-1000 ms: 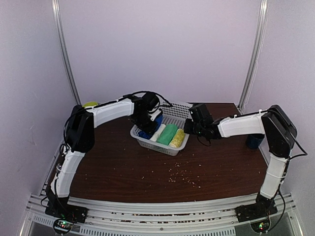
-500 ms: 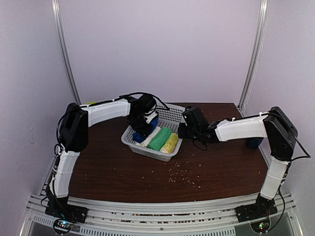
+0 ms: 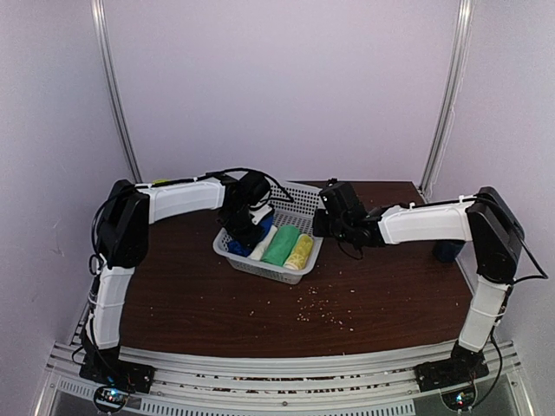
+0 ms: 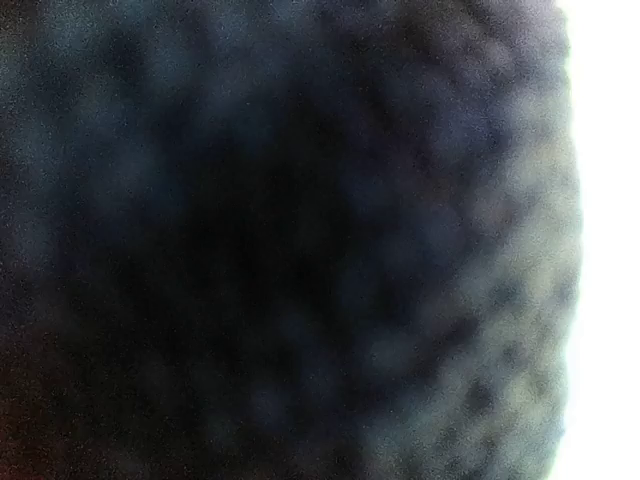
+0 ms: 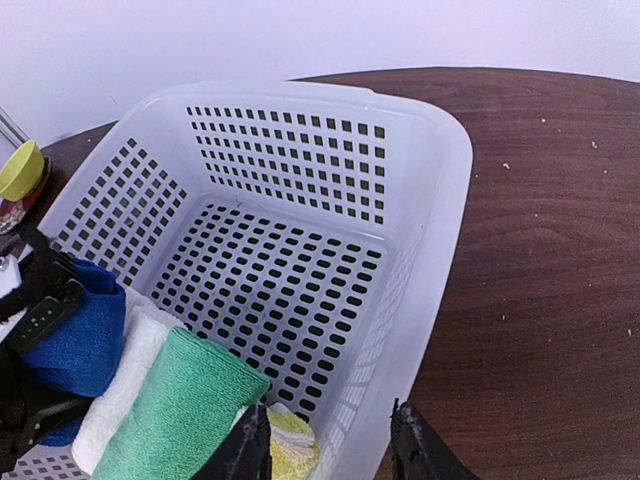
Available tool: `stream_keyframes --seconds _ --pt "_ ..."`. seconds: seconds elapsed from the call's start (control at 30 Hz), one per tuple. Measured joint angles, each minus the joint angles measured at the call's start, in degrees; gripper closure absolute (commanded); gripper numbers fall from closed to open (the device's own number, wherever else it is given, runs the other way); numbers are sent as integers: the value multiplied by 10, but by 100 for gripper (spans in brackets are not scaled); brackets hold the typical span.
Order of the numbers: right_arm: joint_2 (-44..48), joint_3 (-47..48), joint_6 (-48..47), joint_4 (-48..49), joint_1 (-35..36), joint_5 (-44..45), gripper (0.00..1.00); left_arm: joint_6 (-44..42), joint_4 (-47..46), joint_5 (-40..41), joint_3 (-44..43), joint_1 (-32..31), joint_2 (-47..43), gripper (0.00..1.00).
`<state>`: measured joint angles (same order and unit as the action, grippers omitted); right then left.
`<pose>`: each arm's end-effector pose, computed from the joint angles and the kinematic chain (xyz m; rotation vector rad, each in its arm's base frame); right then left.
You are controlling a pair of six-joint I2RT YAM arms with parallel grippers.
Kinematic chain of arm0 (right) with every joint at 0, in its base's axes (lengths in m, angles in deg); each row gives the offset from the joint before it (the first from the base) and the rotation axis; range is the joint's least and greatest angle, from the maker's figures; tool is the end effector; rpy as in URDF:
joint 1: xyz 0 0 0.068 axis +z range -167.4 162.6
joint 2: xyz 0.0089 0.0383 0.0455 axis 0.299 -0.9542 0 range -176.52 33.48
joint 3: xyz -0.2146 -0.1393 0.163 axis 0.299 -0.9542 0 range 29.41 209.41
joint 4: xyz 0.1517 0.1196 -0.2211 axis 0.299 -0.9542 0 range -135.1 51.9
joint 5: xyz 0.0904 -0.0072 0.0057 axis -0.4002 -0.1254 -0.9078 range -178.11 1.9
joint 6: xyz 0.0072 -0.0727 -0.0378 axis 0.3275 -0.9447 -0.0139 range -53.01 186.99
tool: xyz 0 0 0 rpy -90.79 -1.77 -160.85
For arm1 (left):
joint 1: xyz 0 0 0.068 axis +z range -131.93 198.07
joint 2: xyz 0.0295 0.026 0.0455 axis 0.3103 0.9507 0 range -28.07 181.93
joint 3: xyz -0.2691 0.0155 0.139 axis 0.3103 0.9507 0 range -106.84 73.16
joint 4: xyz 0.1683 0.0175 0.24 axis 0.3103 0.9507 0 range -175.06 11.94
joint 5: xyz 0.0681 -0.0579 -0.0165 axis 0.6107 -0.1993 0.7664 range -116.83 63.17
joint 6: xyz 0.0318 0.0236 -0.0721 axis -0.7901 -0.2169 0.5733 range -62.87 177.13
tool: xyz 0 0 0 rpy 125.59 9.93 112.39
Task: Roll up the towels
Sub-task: Smooth out the bin at the center of the board, then place the towel in the bin.
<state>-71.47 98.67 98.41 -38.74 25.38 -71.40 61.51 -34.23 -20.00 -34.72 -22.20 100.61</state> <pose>0.3608 0.3058 0.2003 -0.0549 2.2037 0.4133 0.4118 -0.3377 0.1634 0.8371 2.6725 -0.0173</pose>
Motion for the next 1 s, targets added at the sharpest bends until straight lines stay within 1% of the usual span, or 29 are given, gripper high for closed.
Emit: stream_keyframes --seconds 0.1,0.27,0.33,0.53,0.67,0.87,0.93,1.0 --pt "0 7 -1 1 0 4 56 0 -1 -3 3 1 -4 76" --pt "0 12 -2 0 0 7 55 -1 1 -4 3 4 -5 48" --pt "0 16 -2 0 0 7 55 0 1 -4 3 5 -6 40" --pt "0 17 -5 2 0 7 53 0 3 0 3 5 -12 29" --pt "2 17 -13 3 0 8 52 -1 4 2 3 5 -20 25" --pt "13 17 -17 3 0 12 51 -2 7 3 3 6 -28 22" --pt "18 17 -17 4 0 13 51 -2 8 3 3 6 -31 18" --pt "22 17 -17 3 0 14 50 -3 9 3 3 6 -34 17"
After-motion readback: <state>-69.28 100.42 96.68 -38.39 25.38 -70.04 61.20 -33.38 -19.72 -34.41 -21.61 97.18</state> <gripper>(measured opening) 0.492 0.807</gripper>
